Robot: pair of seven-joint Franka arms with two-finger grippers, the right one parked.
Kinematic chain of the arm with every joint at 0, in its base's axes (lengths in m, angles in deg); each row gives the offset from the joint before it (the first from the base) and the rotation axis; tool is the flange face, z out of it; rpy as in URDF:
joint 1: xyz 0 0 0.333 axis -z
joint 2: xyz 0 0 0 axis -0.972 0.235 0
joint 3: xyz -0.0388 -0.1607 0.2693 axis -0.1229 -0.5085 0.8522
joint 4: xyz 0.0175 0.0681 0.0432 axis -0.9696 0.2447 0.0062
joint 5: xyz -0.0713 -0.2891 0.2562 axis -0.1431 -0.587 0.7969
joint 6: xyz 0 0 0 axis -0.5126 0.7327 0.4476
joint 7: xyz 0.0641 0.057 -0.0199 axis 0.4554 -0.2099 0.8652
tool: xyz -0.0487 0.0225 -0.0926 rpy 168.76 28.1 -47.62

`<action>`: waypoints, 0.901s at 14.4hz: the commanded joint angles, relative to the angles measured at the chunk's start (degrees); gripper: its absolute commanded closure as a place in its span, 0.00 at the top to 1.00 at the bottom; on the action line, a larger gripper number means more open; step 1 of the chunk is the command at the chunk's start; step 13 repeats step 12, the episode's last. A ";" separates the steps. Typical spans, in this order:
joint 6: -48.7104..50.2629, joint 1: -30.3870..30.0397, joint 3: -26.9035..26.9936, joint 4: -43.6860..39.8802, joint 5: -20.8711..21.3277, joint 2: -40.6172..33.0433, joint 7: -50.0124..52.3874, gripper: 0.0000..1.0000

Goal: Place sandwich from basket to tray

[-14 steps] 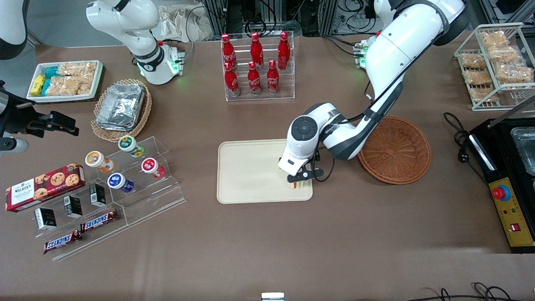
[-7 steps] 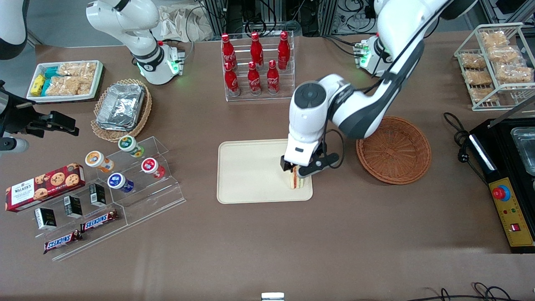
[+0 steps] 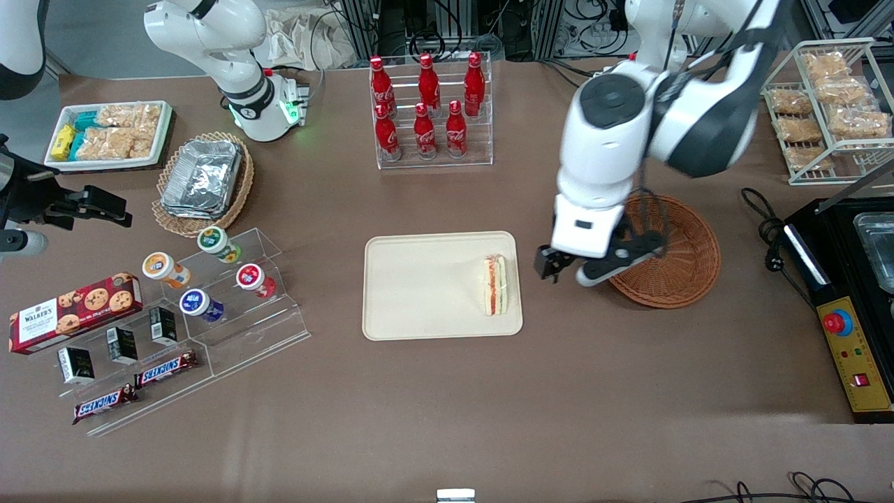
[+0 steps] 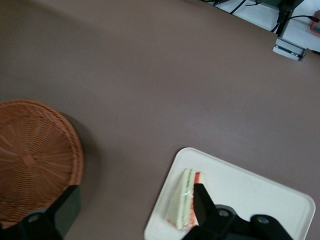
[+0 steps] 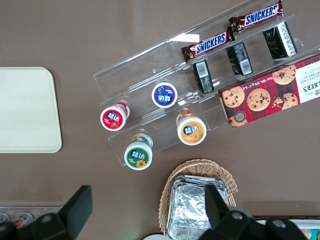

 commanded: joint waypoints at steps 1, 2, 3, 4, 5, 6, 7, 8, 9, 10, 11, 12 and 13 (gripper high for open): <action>8.23 0.13 5.98 1.29 -6.73 -7.69 -17.50 1.00; 11.31 0.13 9.05 1.38 -8.58 -9.62 -24.54 1.00; 14.13 0.13 12.21 1.56 -9.91 -11.21 -31.74 1.00; 15.63 0.13 15.12 2.17 -10.61 -12.36 -39.30 1.00; 16.00 0.13 18.28 2.78 -11.32 -13.59 -46.16 1.00; 16.52 0.13 21.18 3.05 -11.67 -14.03 -51.88 1.00; 16.96 0.13 23.04 2.88 -11.68 -13.95 -56.64 1.00; 17.05 0.21 24.36 2.53 -11.59 -13.69 -59.65 1.00; 17.06 0.13 25.42 1.39 -11.50 -13.08 -60.55 1.00; 17.06 0.21 26.21 0.34 -11.50 -12.72 -60.56 1.00; 17.06 0.21 26.31 -0.02 -11.50 -12.46 -60.56 1.00; 17.06 0.21 26.40 0.06 -11.33 -12.37 -60.64 1.00; 17.06 0.21 26.40 0.06 -11.33 -12.37 -60.64 1.00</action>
